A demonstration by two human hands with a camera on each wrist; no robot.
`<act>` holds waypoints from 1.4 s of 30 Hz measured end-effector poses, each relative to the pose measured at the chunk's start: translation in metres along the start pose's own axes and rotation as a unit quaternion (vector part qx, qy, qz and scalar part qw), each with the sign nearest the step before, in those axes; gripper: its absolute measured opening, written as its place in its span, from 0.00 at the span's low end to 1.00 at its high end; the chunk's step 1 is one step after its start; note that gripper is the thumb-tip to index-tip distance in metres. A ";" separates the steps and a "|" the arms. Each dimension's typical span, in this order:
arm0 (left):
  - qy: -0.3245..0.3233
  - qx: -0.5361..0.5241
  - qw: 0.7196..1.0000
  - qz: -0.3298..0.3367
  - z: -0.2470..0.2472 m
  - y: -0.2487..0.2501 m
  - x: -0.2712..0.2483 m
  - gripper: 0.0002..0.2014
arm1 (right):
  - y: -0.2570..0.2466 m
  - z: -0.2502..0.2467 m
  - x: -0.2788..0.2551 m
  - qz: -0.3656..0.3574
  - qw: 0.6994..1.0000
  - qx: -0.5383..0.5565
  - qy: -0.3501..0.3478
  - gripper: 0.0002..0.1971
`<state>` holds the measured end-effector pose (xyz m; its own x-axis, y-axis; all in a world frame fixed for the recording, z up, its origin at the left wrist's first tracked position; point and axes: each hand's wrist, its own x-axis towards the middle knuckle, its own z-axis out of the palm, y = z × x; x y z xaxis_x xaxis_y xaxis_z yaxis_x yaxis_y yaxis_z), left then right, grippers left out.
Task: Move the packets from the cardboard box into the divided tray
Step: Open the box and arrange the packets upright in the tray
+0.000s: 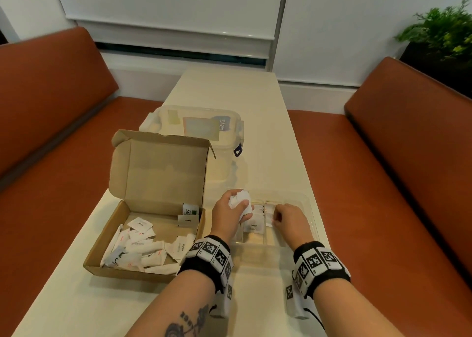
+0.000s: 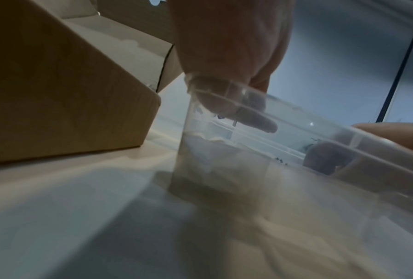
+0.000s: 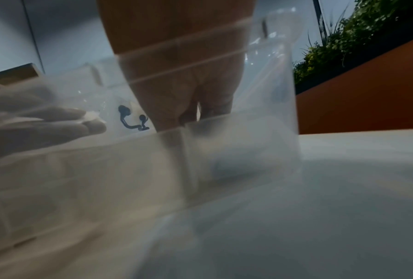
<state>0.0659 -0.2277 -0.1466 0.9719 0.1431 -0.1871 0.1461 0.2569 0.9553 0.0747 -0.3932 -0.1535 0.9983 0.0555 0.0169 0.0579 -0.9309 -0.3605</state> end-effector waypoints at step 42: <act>-0.005 -0.084 0.996 -0.020 0.000 0.002 0.000 0.12 | 0.001 -0.030 0.007 0.042 0.996 0.058 -0.055 0.04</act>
<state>0.0663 -0.2273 -0.1444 0.9680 0.1200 -0.2204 0.1520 0.4181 0.8956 0.0820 -0.4046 -0.1261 0.9927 0.0254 -0.1181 -0.0324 -0.8861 -0.4624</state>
